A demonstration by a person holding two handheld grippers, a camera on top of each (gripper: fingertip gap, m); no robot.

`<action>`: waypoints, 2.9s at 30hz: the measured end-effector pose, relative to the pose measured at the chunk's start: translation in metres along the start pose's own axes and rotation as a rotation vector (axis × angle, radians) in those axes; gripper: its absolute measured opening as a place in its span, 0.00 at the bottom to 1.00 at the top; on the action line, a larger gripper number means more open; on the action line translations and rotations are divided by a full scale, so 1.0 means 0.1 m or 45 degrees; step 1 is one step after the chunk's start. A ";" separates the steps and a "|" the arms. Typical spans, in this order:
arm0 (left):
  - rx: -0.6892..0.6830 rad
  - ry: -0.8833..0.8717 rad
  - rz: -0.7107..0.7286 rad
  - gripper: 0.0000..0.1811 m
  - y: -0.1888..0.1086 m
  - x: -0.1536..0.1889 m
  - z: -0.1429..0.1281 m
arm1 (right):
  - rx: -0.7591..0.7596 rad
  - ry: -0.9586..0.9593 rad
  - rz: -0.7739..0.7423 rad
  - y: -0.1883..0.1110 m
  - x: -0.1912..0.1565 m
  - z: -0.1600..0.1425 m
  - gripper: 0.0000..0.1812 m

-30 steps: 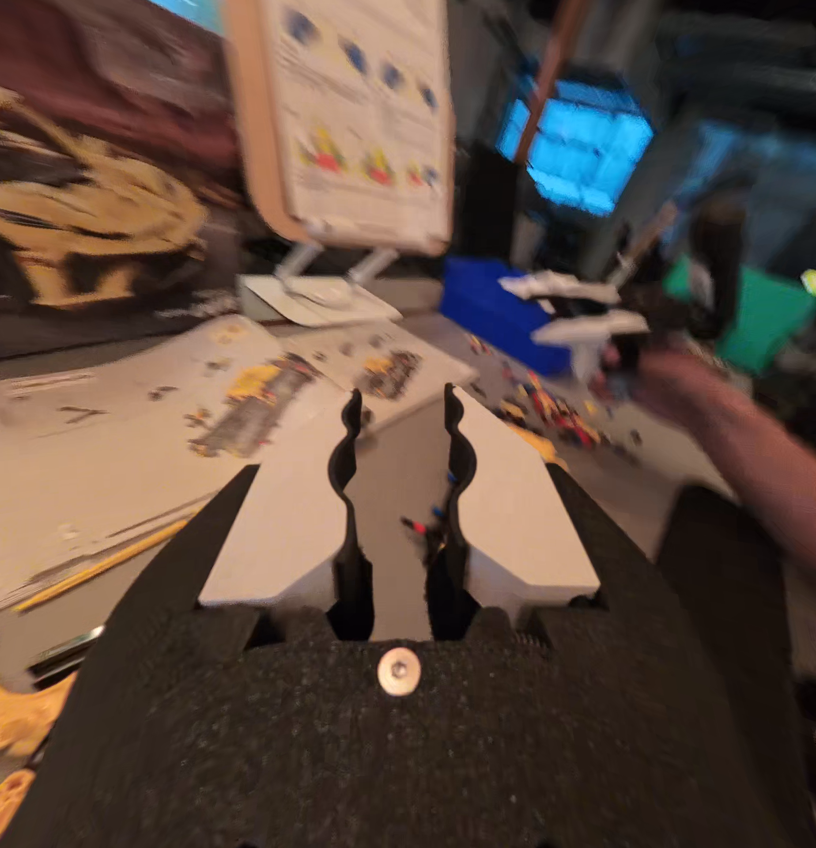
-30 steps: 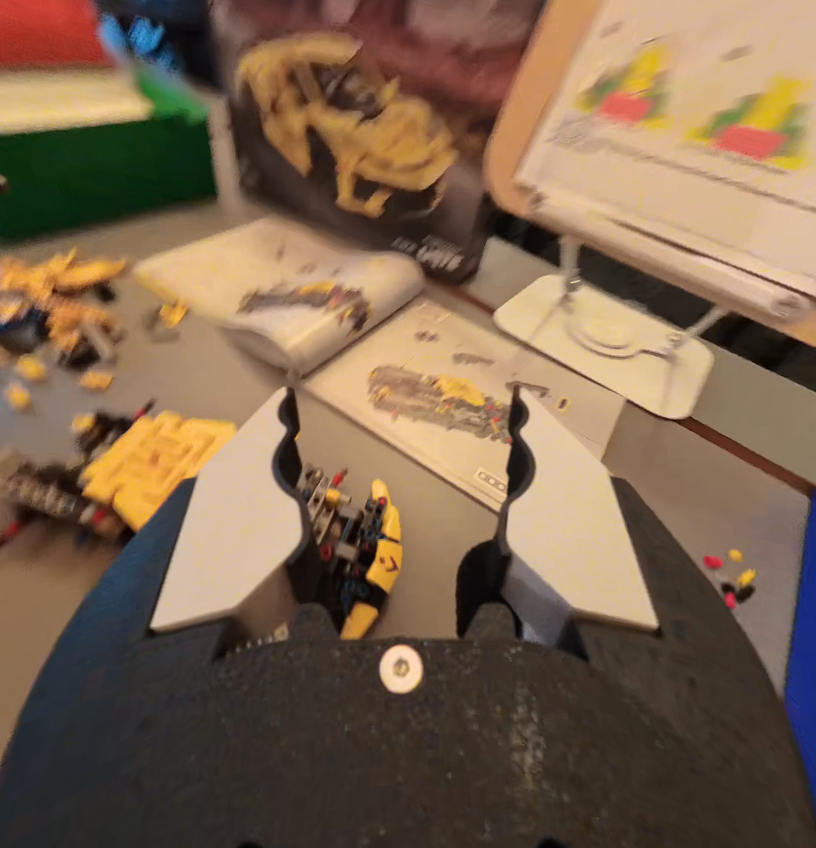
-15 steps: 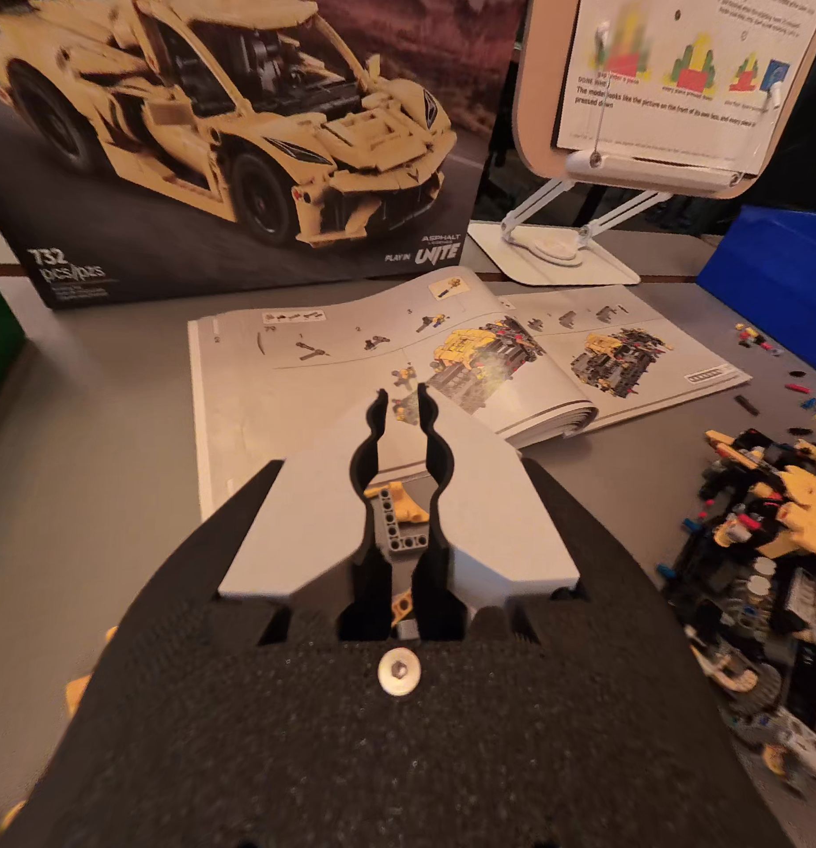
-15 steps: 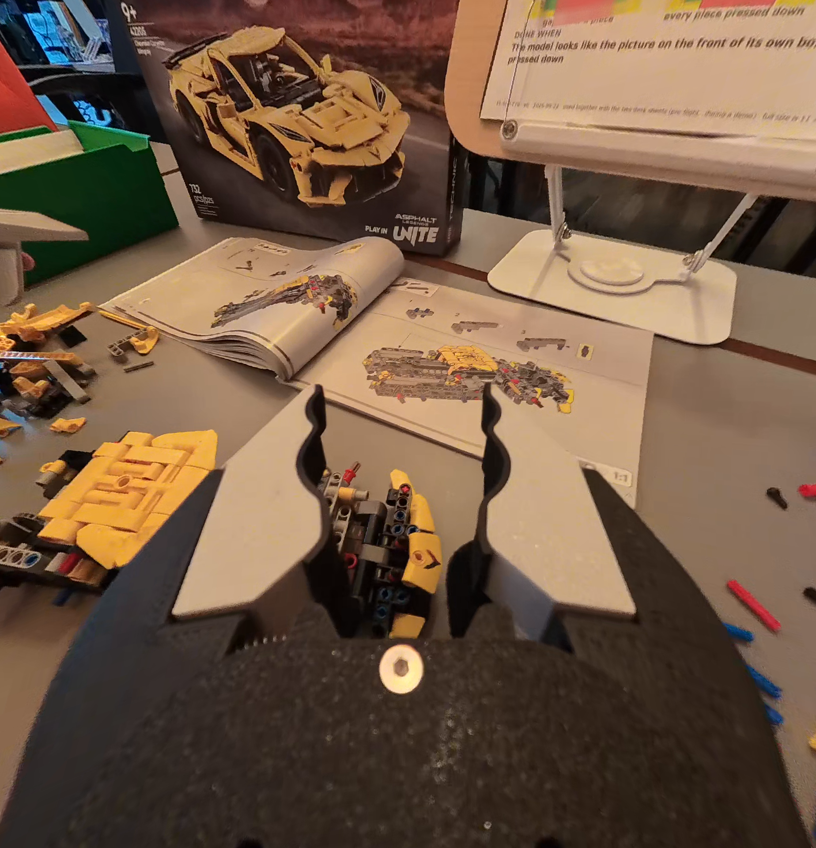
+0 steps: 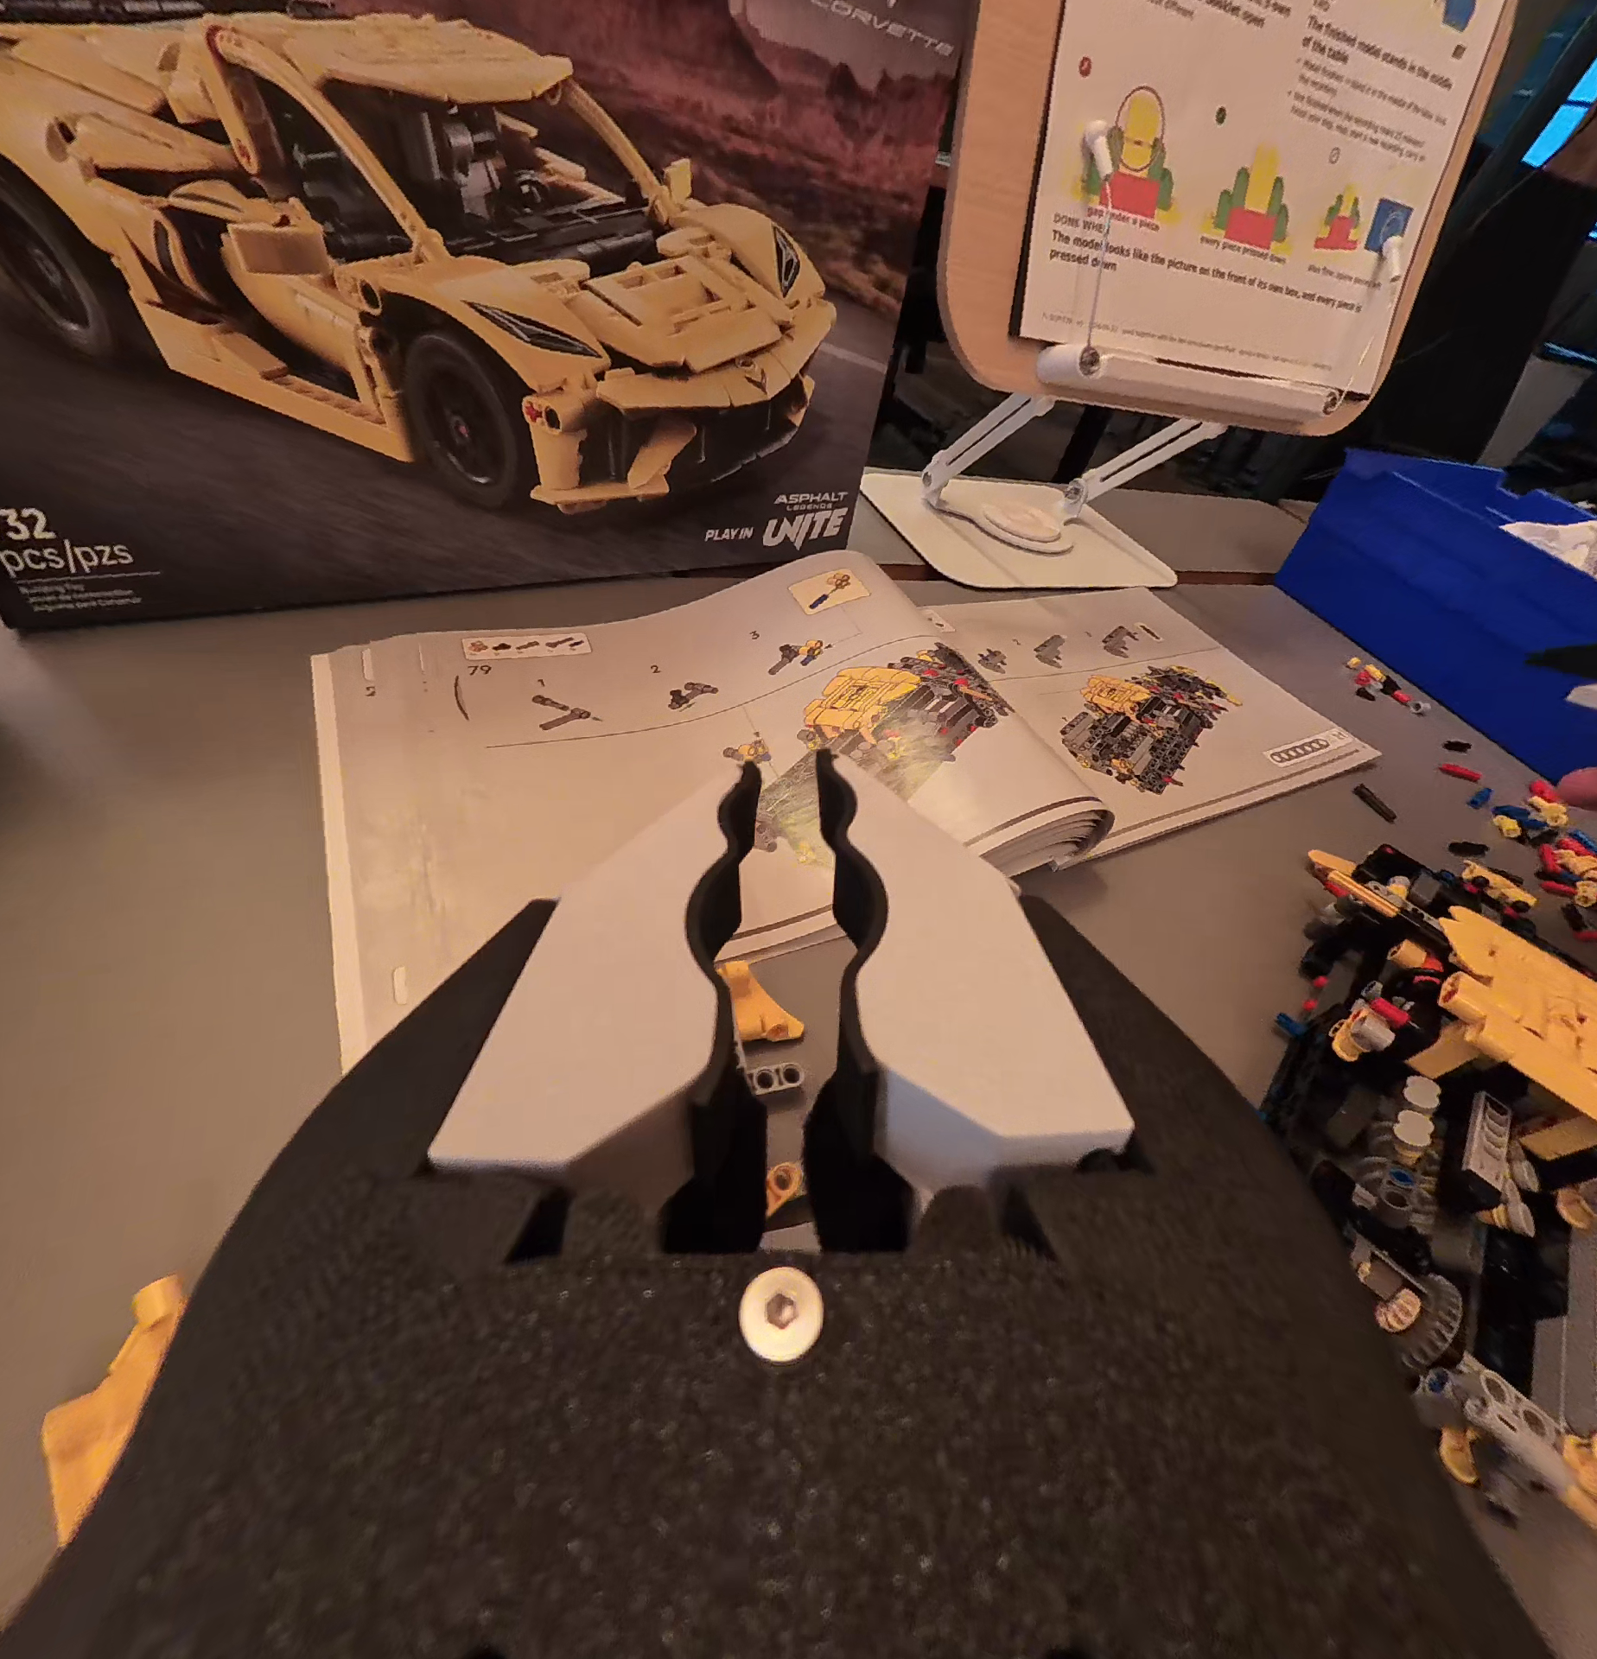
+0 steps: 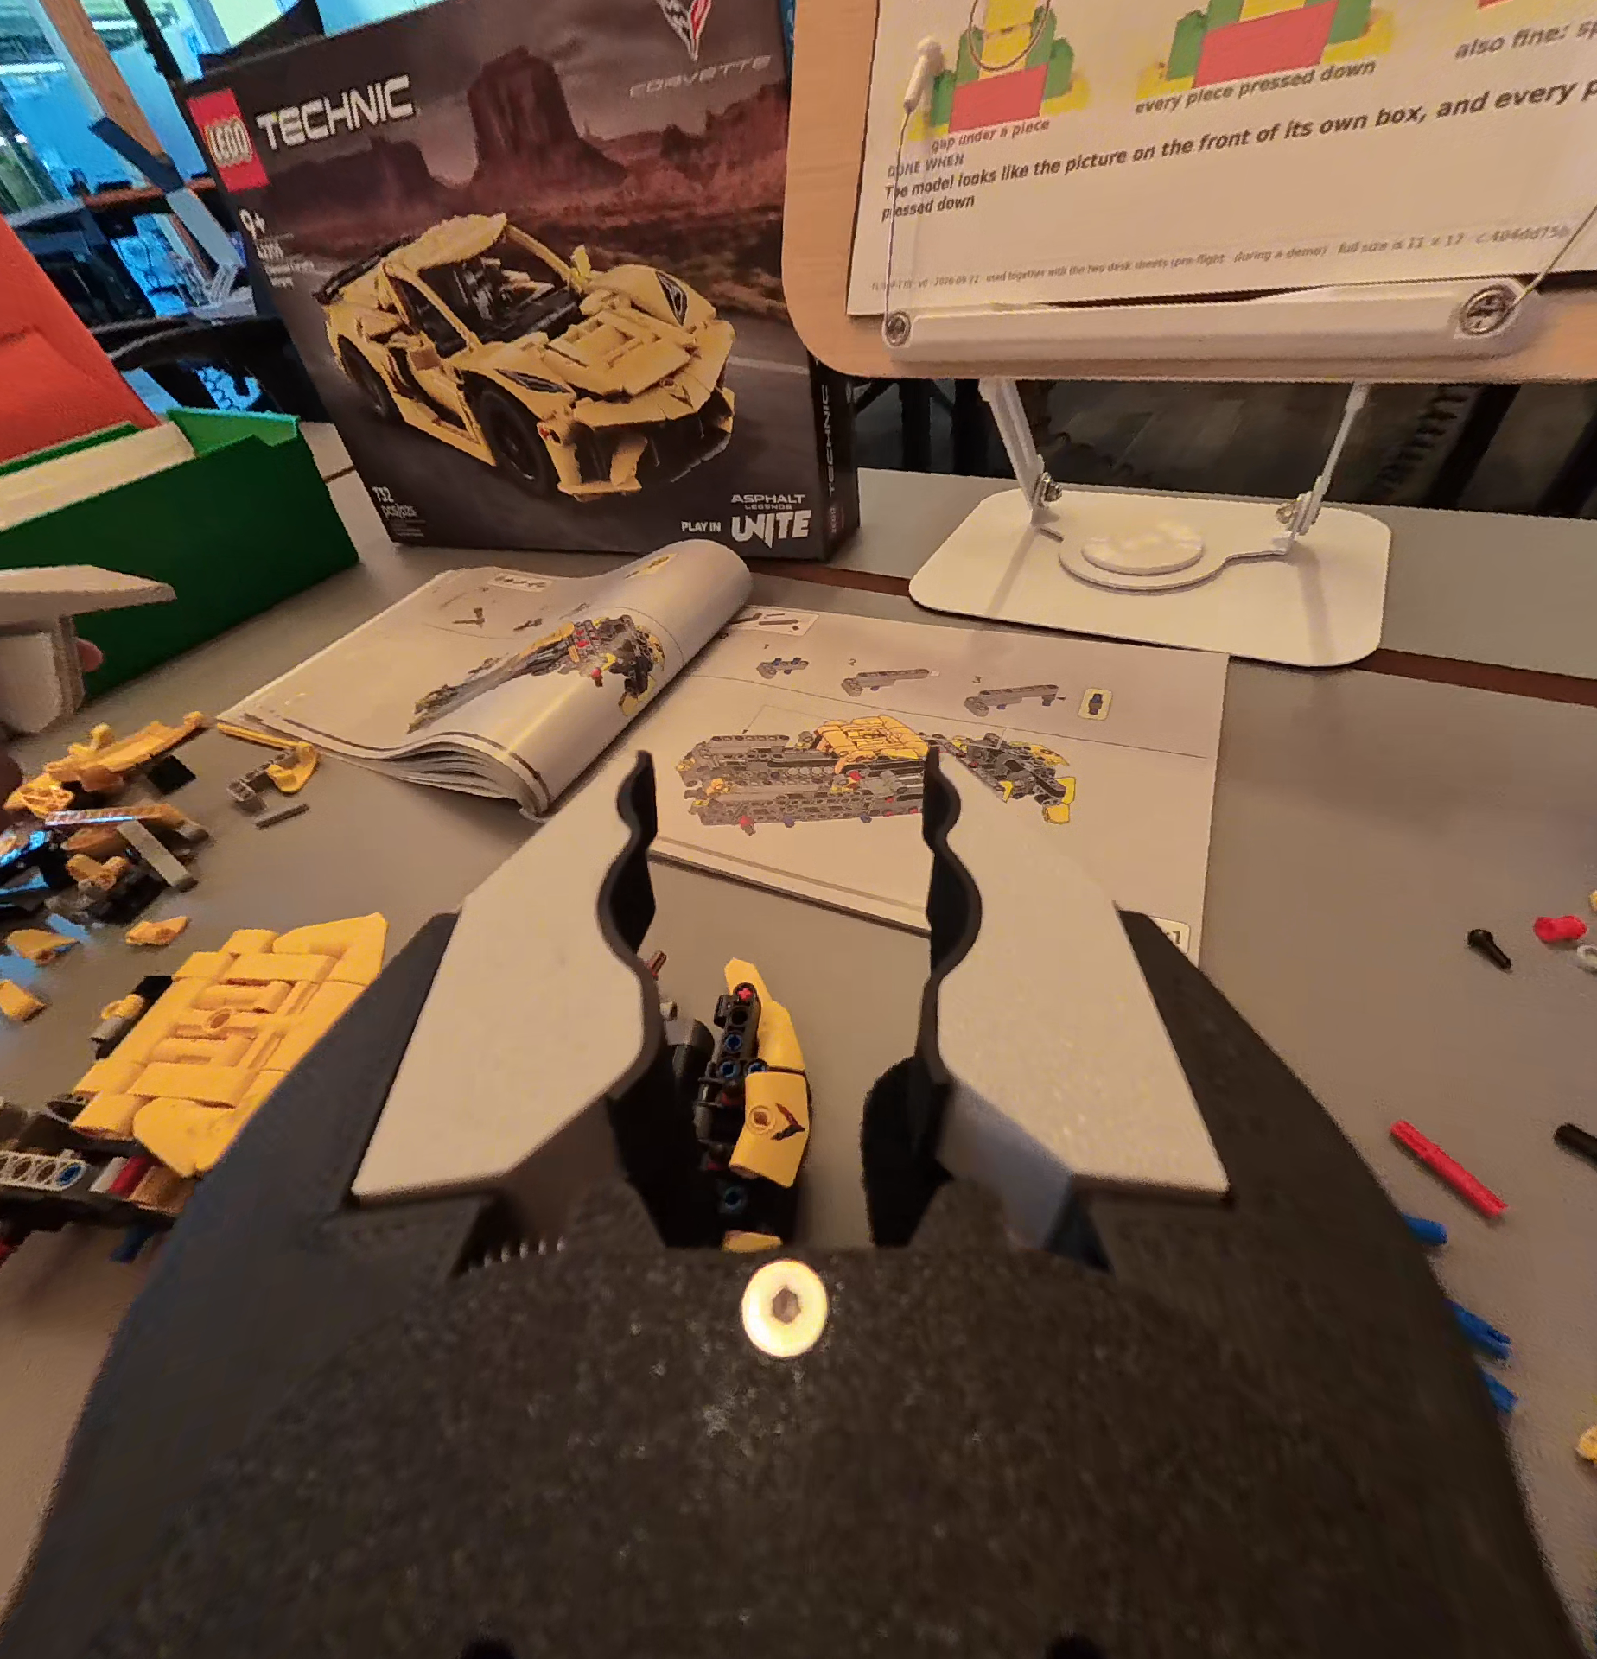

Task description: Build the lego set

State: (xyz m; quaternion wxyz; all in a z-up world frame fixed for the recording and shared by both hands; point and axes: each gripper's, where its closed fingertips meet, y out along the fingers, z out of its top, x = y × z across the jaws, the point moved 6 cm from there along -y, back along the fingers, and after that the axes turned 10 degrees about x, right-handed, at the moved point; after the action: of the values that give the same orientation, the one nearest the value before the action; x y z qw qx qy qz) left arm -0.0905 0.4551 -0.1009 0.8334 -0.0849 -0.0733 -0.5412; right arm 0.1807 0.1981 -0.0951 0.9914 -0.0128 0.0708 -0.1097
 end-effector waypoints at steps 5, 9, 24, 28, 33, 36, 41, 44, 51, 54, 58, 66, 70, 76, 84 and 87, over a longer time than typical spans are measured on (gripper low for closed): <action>0.018 0.084 -0.008 0.07 -0.02 0.07 0.02 | 0.001 0.025 -0.003 -0.04 0.03 -0.03 0.32; 0.022 0.111 -0.034 0.07 -0.03 0.12 0.02 | -0.012 -0.035 -0.028 -0.08 0.07 -0.05 0.32; 0.080 0.064 -0.083 0.07 -0.06 0.14 0.06 | -0.049 0.011 -0.051 -0.05 0.13 -0.22 0.31; 0.108 0.039 -0.084 0.07 -0.13 0.13 0.09 | -0.046 -0.003 -0.038 -0.05 0.11 -0.21 0.31; 0.099 0.007 -0.089 0.07 -0.17 0.12 0.05 | -0.027 -0.019 -0.015 -0.05 0.05 -0.17 0.31; 0.094 0.019 -0.082 0.07 -0.17 0.11 0.03 | -0.030 -0.017 0.001 -0.04 0.02 -0.17 0.31; 0.093 0.014 -0.085 0.07 -0.17 0.11 0.02 | -0.021 0.026 0.033 -0.04 -0.03 -0.16 0.31; 0.089 -0.003 -0.096 0.07 -0.17 0.12 0.02 | -0.021 0.016 0.038 -0.05 -0.05 -0.14 0.31; 0.063 -0.036 -0.087 0.07 -0.19 0.12 -0.01 | 0.001 0.061 0.063 -0.09 -0.11 -0.09 0.30; 0.048 -0.069 -0.091 0.07 -0.18 0.10 -0.03 | -0.002 0.087 0.067 -0.09 -0.11 -0.09 0.30; 0.070 -0.133 -0.101 0.07 -0.20 0.07 -0.02 | -0.009 0.109 0.076 -0.08 -0.11 -0.09 0.31; 0.074 -0.165 -0.122 0.07 -0.19 0.12 -0.05 | 0.000 0.069 0.048 -0.07 -0.06 -0.10 0.28; 0.055 -0.156 -0.147 0.07 -0.18 0.18 -0.08 | 0.009 0.097 0.069 -0.07 -0.07 -0.08 0.29; 0.057 -0.090 -0.109 0.07 -0.16 0.15 -0.08 | -0.008 0.060 0.085 -0.06 -0.11 -0.09 0.29; 0.051 -0.082 -0.087 0.07 -0.15 0.09 -0.08 | -0.016 0.069 0.112 -0.05 -0.14 -0.11 0.28; 0.057 -0.074 -0.091 0.07 -0.15 0.10 -0.07 | -0.020 0.079 0.113 -0.05 -0.13 -0.12 0.28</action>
State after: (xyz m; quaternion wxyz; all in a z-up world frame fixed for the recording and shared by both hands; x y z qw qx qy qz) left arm -0.1004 0.4384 -0.1046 0.8128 -0.0795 -0.1125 -0.5660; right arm 0.1657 0.1958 -0.1050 0.9925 -0.0140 0.1027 -0.0653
